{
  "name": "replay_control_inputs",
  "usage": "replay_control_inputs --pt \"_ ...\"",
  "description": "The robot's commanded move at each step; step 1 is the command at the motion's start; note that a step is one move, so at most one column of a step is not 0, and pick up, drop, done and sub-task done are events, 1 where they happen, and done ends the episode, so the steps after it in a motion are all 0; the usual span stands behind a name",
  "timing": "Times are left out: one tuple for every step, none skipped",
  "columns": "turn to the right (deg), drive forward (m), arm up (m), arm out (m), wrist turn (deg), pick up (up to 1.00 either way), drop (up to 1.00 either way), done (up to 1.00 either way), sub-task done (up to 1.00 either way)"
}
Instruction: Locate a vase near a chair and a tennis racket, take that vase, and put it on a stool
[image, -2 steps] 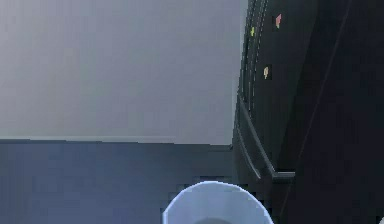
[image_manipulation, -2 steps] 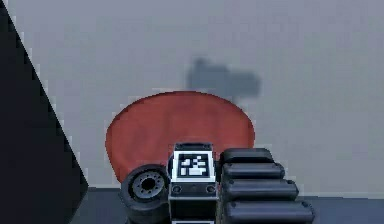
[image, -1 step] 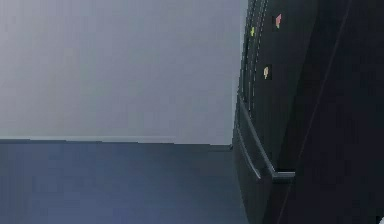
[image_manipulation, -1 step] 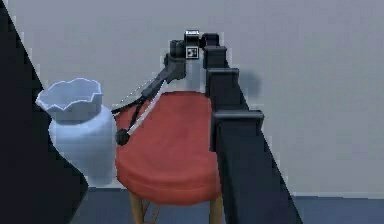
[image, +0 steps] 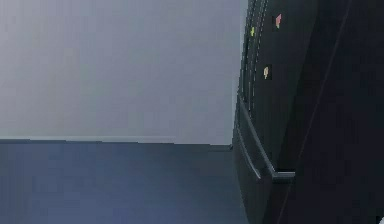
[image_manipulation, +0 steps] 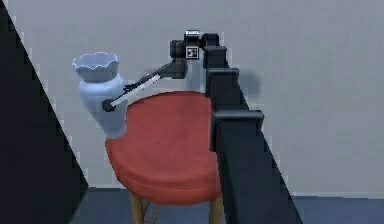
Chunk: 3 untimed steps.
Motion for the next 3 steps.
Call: replay_control_inputs --pt "0.0 0.00 0.00 0.00 45.0 0.00 0.00 0.00 0.00" --pt "0.0 0.00 0.00 0.00 36.0 0.00 0.00 0.00 0.00" --pt "0.0 0.00 -0.16 0.00 0.0 0.00 0.00 0.00 0.00"
